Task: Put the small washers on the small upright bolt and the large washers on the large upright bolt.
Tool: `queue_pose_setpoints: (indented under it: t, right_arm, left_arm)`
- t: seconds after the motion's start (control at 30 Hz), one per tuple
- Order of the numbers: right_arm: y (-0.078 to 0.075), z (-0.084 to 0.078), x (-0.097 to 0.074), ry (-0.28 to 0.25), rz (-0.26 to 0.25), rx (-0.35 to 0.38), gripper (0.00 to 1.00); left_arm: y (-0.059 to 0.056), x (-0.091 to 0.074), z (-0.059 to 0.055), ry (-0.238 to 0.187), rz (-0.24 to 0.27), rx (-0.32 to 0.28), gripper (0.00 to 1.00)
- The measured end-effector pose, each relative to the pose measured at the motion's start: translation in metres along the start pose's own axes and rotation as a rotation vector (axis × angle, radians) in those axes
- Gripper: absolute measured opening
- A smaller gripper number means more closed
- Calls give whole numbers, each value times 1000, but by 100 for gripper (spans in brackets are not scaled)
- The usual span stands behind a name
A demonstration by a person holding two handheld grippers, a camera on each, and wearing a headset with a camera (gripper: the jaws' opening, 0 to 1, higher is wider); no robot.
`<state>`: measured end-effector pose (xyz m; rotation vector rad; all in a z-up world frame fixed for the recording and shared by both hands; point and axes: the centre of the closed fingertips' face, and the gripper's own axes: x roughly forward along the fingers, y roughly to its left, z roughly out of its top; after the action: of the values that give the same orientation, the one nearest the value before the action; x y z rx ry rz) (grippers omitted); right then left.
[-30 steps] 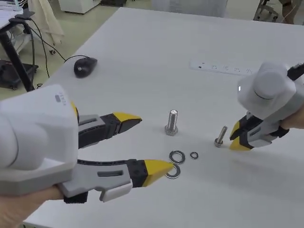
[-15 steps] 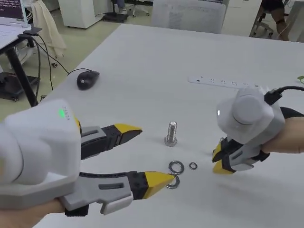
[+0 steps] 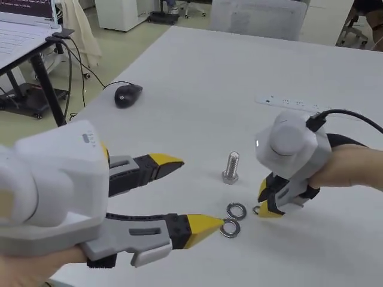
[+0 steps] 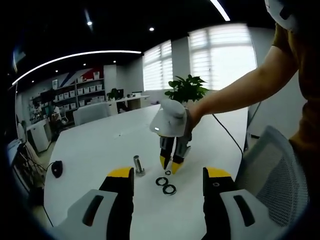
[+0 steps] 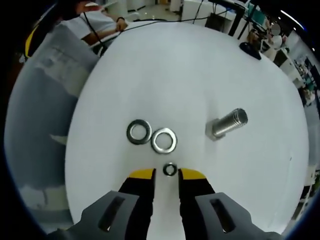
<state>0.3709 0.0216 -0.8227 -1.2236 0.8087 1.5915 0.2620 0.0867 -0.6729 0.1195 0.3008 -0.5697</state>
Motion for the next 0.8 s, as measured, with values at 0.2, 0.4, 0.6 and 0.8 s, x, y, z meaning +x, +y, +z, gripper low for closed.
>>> queue_pose_setpoints:
  t: [0.2,0.4,0.6,0.8]
  right_arm:
    - [-1,-4,3,9,6,-17,19]
    - [0,-3,6,3,25,-4,19]
    - [0,-4,6,2,33,-2,18]
    - [-2,-5,6,15,22,-14,14]
  left_arm:
    - [4,3,-1,-4,3,-8,55]
    - [5,7,0,-3,-5,-9,55]
    - [6,9,0,-6,-6,-12,55]
    - [5,10,1,-7,-6,-13,55]
